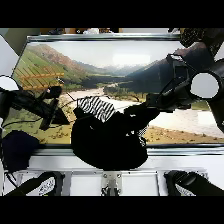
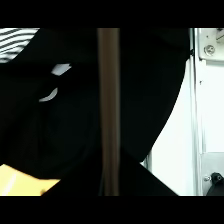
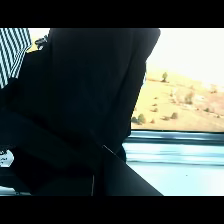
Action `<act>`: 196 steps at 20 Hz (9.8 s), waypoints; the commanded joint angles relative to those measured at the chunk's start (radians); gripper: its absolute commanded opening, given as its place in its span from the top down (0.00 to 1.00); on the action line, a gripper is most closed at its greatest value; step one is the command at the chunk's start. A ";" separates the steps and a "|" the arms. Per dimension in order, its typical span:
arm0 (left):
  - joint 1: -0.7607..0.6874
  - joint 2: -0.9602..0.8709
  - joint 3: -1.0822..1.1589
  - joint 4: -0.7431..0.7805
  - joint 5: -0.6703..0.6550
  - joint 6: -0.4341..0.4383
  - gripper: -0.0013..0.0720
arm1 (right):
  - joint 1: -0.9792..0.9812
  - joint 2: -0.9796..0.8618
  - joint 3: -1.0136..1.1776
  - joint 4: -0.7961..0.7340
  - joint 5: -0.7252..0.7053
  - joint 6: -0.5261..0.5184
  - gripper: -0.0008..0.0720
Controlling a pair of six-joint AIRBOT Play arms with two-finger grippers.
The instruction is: Fold the clothes and pants, and hang the long-sleeved shirts on hangers.
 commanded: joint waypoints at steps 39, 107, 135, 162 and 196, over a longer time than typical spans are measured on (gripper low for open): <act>-0.238 -0.082 -0.031 0.009 0.230 -0.134 0.96 | 0.051 0.042 0.001 0.045 -0.079 -0.069 0.97; -0.238 -0.082 -0.032 0.008 0.203 -0.133 0.96 | -0.671 0.121 -0.337 1.031 -0.154 -1.260 0.14; -0.237 -0.082 -0.032 0.008 0.184 -0.134 0.96 | -0.484 -0.200 -0.438 1.227 -0.130 -1.894 0.14; -0.237 -0.082 -0.032 0.008 0.180 -0.134 0.96 | -0.474 -0.202 -0.438 1.227 -0.167 -2.365 0.97; -0.152 -0.081 0.060 -0.027 0.193 -0.504 0.55 | -0.475 -0.202 -0.438 1.350 -0.146 -2.319 0.98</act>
